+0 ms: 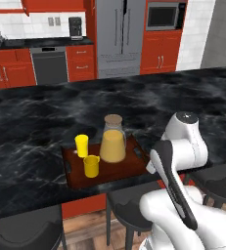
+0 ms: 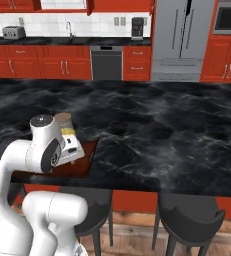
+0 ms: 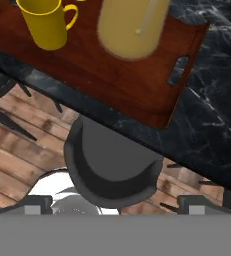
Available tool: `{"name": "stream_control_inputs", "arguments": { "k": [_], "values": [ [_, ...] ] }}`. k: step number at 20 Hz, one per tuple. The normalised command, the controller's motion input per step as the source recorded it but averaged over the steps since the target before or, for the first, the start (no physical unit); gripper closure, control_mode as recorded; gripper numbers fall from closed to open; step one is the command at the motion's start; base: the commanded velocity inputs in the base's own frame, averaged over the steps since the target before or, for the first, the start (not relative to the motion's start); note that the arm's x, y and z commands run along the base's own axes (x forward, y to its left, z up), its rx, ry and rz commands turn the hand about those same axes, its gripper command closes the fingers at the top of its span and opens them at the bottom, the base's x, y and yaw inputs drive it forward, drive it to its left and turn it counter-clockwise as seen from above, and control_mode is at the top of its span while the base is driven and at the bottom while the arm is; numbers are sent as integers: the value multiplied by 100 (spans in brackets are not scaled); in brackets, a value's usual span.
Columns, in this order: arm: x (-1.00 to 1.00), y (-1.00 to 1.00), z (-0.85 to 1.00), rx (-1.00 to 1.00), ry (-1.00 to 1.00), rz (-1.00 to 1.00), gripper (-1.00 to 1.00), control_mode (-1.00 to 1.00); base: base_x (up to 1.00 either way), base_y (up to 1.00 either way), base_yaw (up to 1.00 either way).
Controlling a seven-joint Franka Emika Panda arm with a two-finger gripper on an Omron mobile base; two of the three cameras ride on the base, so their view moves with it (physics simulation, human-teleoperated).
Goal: There is a tray on the dining counter. Grab the cup, mug, and pitcher and place them on the tray. The pitcher may be placed next to the tray if it cannot fit the tray.
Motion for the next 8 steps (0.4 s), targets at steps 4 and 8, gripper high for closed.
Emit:
{"name": "stream_control_inputs", "arguments": {
  "k": [4,8],
  "values": [
    [-71,0,33,0,6,0,-100,-100,0,0,0],
    [-60,0,35,0,0,0,-100,-100,0,0,0]
  ]
}}
